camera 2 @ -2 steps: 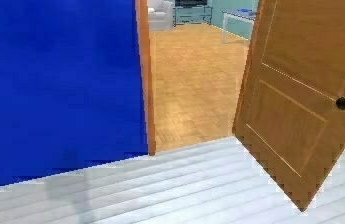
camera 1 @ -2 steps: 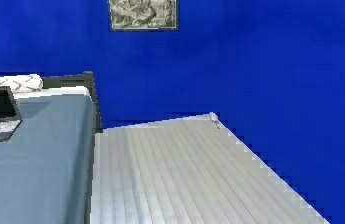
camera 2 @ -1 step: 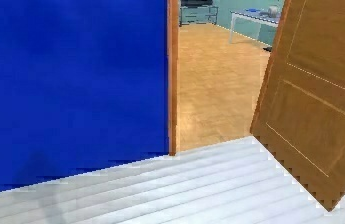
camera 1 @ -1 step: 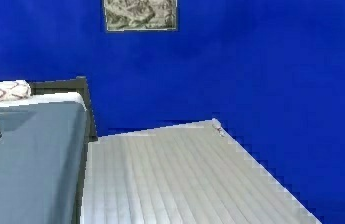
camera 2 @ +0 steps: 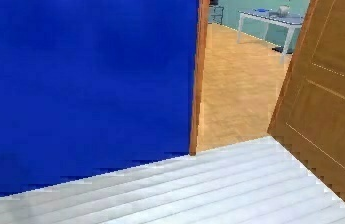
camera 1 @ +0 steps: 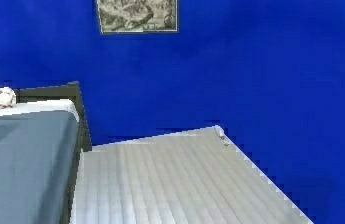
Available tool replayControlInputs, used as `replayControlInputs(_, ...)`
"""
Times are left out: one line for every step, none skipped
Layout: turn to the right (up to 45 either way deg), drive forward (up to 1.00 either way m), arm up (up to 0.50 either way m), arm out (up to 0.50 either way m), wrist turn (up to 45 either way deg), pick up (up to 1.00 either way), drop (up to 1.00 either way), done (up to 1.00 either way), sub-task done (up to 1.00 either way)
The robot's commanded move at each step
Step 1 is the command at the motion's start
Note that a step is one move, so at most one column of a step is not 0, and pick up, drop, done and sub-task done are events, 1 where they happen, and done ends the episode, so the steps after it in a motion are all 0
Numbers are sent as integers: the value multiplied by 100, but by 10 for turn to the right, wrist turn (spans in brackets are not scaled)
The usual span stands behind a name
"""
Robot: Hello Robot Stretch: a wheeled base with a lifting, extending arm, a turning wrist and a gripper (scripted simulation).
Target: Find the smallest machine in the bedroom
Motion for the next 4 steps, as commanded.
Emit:
replayControlInputs(450, 0, 0, 0, 0, 0, 0, 0, 0)
replayControlInputs(300, 0, 0, 0, 0, 0, 0, 0, 0)
replayControlInputs(0, 5, 0, 0, 0, 0, 0, 0, 0)
replayControlInputs(-450, 0, 0, 0, 0, 0, 0, 0, 0)
